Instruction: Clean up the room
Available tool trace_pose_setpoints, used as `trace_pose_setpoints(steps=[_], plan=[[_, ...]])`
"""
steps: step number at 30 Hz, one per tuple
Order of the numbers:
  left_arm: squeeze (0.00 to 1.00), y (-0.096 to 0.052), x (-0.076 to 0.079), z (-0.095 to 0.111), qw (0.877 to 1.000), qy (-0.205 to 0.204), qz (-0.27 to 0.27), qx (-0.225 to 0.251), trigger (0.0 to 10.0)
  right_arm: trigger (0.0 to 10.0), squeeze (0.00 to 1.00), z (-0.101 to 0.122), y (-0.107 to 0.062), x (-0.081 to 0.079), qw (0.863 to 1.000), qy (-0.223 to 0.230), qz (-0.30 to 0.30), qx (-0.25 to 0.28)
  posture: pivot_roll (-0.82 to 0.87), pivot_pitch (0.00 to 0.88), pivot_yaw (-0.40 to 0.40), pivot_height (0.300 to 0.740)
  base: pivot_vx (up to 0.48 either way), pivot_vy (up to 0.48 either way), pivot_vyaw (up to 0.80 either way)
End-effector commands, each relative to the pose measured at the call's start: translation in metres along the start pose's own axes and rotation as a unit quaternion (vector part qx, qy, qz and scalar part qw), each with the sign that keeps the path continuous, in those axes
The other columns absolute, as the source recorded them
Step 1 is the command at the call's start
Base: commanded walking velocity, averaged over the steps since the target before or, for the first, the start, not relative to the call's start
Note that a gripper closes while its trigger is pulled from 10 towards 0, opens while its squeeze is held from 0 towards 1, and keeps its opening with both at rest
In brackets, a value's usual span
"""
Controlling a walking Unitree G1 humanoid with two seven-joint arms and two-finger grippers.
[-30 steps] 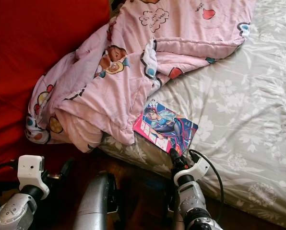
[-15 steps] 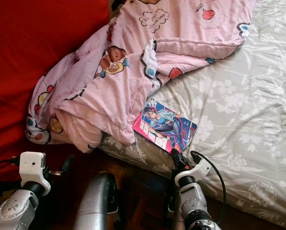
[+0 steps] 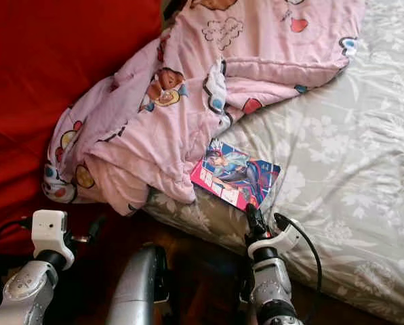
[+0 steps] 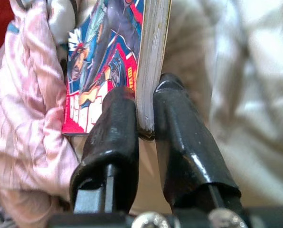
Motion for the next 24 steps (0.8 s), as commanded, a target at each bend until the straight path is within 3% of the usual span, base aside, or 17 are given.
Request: trace_pose_setpoints(steps=[1,8,12,17,18,19,20,21,23,24], plan=[[0.00,-0.006,-0.011,-0.021,0.999,0.004,0.024,-0.026,10.0,0.0,0.00,0.012,-0.008,0.016,0.999,-0.001,-0.033,0.030,0.10,0.214,0.063,0.615,0.000,0.000,0.00],[0.00,-0.002,-0.013,-0.041,0.998,-0.006,0.043,-0.038,10.0,0.0,0.00,0.031,-0.007,0.013,0.998,-0.033,-0.017,0.050,0.05,0.142,0.030,0.615,0.000,0.000,0.00],[0.00,-0.001,-0.019,-0.066,0.995,-0.029,0.072,-0.066,10.0,0.0,0.00,0.039,-0.010,0.018,0.993,-0.111,-0.025,0.040,0.00,0.046,-0.014,0.615,0.000,0.000,0.00],[0.00,-0.002,-0.019,-0.089,0.990,-0.045,0.088,-0.099,10.0,0.0,0.00,0.041,-0.014,0.025,0.984,-0.174,-0.033,0.018,-0.03,0.000,-0.035,0.615,0.000,0.000,0.00],[0.00,-0.004,-0.019,-0.096,0.988,-0.050,0.094,-0.109,10.0,2.4,0.00,0.041,-0.015,0.028,0.980,-0.194,-0.037,0.007,-0.03,0.000,-0.036,0.615,0.000,0.000,0.00],[0.00,-0.004,-0.018,-0.099,0.988,-0.051,0.095,-0.114,10.0,2.4,0.00,0.040,-0.015,0.029,0.978,-0.203,-0.038,0.002,-0.03,0.000,-0.036,0.615,0.000,0.000,0.00],[0.00,-0.005,-0.018,-0.101,0.987,-0.051,0.097,-0.117,10.0,3.9,0.00,0.040,-0.016,0.031,0.977,-0.210,-0.040,-0.002,-0.03,0.000,-0.037,0.615,0.000,0.000,0.00],[0.00,-0.007,-0.019,-0.108,0.985,-0.058,0.104,-0.126,10.0,10.0,0.00,0.033,-0.016,0.037,0.969,-0.240,-0.053,-0.037,-0.04,0.000,-0.038,0.615,0.000,0.000,0.00],[0.00,-0.012,-0.018,-0.117,0.981,-0.068,0.113,-0.142,10.0,10.0,0.00,0.031,-0.018,0.040,0.960,-0.272,-0.052,-0.048,-0.04,0.000,-0.044,0.615,0.000,0.000,0.00],[0.00,-0.016,-0.018,-0.127,0.978,-0.068,0.119,-0.159,10.0,10.0,0.00,0.031,-0.020,0.046,0.949,-0.304,-0.065,-0.057,-0.04,0.000,-0.049,0.615,0.000,0.000,0.00]])
Point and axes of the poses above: a point about 5 cm out from each wrist's last joint towards the gripper, its own y axis pointing out of the wrist towards the gripper, its own z axis along the axis of the wrist's last joint, x = y × z, the point moved 5 cm from there along y, pointing out of the wrist towards the gripper, and after that the axes turned 13 degrees about -y, right-handed, at the moved point
